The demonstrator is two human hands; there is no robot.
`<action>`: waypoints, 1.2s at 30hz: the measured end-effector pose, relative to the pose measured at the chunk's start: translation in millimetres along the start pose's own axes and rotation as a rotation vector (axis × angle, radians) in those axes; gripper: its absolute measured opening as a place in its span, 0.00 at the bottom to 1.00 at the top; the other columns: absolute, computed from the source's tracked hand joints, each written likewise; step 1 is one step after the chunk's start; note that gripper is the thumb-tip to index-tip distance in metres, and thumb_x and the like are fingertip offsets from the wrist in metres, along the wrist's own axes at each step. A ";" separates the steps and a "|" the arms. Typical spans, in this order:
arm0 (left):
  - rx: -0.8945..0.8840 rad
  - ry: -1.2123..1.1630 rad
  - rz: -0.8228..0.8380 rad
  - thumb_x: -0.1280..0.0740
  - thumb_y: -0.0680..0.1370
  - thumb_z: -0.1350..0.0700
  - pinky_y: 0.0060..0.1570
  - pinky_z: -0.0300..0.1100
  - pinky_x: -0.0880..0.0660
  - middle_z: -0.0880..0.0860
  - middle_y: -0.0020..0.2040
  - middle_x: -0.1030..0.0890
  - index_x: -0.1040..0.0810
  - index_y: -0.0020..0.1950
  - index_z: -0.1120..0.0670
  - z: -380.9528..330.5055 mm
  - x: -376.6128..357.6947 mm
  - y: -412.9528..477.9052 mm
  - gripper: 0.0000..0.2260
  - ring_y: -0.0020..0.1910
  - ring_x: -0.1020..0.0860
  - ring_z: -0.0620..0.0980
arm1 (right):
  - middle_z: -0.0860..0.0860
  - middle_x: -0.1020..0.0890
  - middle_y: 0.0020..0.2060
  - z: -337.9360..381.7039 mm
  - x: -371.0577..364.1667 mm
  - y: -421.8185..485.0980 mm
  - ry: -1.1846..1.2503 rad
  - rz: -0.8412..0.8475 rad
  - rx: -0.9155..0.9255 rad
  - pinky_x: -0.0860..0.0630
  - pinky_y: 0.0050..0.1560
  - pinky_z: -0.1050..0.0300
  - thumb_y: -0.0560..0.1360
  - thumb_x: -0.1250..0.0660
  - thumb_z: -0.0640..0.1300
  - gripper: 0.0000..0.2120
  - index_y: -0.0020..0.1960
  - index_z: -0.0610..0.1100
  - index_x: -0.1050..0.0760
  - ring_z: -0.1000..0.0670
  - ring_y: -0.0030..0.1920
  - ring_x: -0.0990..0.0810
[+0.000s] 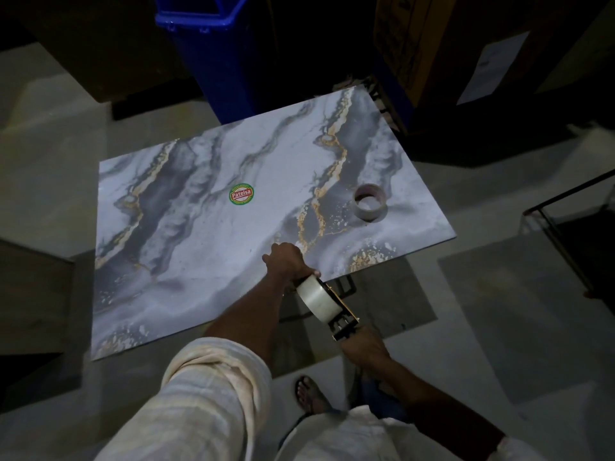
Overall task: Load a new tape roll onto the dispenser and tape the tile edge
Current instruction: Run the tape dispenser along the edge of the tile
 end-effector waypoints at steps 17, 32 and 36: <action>-0.002 0.009 -0.008 0.25 0.64 0.29 0.62 0.57 0.29 0.52 0.52 0.18 0.18 0.44 0.51 -1.3 0.9 -2.7 0.27 0.60 0.25 0.55 | 0.43 0.17 0.54 13.3 21.9 -18.7 -0.034 0.006 0.034 0.25 0.51 0.56 0.73 0.35 0.51 0.17 0.57 0.41 0.20 0.41 0.56 0.19; -0.019 -0.048 -0.042 0.24 0.62 0.29 0.56 0.55 0.28 0.50 0.44 0.21 0.22 0.36 0.51 0.2 0.3 -4.6 0.25 0.58 0.25 0.56 | 0.46 0.15 0.47 16.1 52.5 -4.1 -0.196 -0.103 0.101 0.19 0.53 0.50 0.66 0.32 0.60 0.17 0.43 0.47 0.20 0.44 0.49 0.16; 0.030 -0.056 -0.068 0.25 0.65 0.30 0.57 0.55 0.31 0.52 0.51 0.19 0.18 0.47 0.52 1.3 -4.4 -13.4 0.27 0.63 0.28 0.58 | 0.47 0.16 0.51 33.6 62.5 -8.6 -0.393 -0.135 0.190 0.20 0.53 0.50 0.74 0.34 0.54 0.13 0.52 0.47 0.19 0.43 0.52 0.17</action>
Point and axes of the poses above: each hand's wrist, its own y-axis towards the middle knuckle, its own x-axis out of the back of the hand, z = x × y, the point moved 8 cm from there along y, towards the middle knuckle
